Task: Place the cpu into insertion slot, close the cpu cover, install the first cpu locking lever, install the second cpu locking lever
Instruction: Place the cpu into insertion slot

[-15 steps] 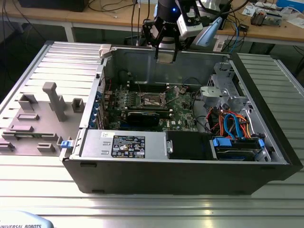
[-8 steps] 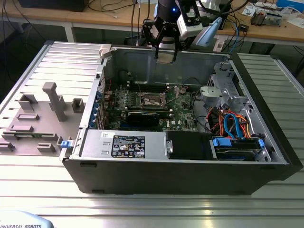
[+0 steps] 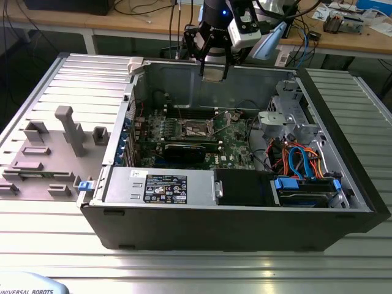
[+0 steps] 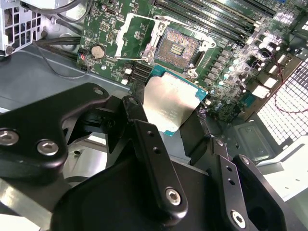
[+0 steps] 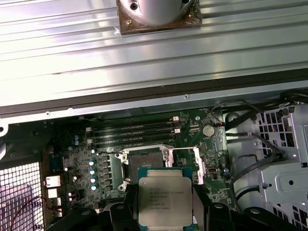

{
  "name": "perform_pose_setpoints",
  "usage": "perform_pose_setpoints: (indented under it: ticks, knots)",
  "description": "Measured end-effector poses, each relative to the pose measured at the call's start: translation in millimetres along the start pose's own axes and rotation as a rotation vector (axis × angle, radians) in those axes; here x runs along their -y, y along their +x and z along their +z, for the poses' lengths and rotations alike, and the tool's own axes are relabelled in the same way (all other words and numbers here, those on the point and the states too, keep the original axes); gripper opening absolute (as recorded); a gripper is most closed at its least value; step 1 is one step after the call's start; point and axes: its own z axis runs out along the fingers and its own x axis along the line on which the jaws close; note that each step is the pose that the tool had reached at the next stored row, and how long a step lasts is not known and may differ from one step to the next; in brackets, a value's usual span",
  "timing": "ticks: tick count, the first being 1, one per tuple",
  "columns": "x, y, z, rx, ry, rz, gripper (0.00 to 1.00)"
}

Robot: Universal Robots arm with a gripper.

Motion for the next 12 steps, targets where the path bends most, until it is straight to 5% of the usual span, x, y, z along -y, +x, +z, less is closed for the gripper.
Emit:
perform_pose_setpoints:
  ticks: [12]
  knots:
    - [0.0, 0.0, 0.2, 0.0023, -0.0005, 0.025, 0.54]
